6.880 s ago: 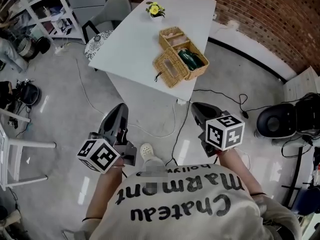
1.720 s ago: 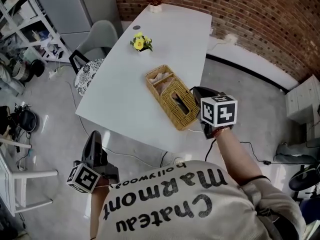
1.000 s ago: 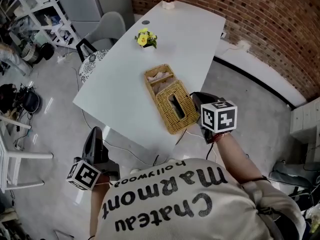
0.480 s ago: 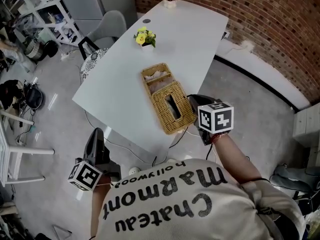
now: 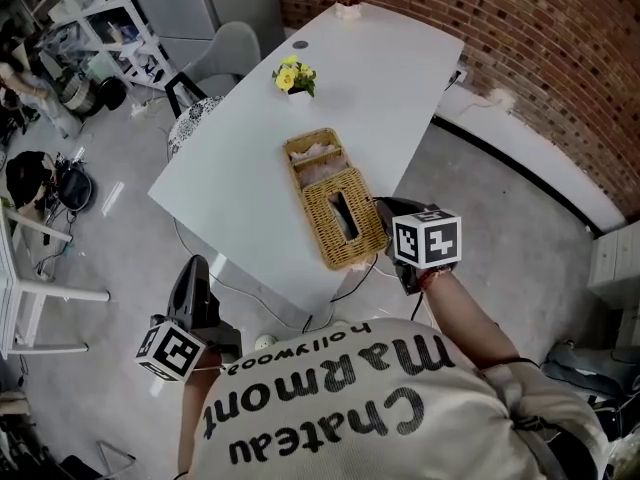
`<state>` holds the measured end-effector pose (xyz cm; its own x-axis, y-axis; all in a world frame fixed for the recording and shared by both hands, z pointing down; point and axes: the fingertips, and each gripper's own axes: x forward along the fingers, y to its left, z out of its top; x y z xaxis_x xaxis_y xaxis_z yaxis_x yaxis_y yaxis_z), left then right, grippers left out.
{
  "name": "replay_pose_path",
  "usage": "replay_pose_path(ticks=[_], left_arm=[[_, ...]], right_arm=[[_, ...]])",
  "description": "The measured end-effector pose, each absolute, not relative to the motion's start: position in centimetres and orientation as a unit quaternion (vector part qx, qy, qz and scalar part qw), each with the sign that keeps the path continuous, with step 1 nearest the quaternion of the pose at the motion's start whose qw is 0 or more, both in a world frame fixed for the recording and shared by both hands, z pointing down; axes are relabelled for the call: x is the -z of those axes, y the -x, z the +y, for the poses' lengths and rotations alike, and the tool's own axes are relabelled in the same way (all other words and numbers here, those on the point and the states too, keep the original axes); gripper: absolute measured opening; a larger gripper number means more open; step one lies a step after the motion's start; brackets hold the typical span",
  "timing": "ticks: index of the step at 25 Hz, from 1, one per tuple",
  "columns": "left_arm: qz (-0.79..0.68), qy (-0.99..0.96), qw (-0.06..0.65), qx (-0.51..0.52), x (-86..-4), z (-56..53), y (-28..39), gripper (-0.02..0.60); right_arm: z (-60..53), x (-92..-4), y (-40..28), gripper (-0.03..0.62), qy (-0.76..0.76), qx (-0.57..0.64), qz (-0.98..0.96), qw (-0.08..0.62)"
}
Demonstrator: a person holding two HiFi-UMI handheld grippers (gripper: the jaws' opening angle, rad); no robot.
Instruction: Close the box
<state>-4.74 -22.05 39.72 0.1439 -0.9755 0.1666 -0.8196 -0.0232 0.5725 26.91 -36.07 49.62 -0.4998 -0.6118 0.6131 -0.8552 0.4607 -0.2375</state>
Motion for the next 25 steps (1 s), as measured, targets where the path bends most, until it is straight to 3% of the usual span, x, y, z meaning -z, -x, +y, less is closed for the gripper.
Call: replay_pose_path(ticks=[25], left_arm=[[-0.652,-0.694,0.277,0.131,-39.4,-21.0,5.6,0.002]], right_arm=[[-36.7,-51.9,-27.3,0.014,-0.450,-0.297,-0.810,0.231]])
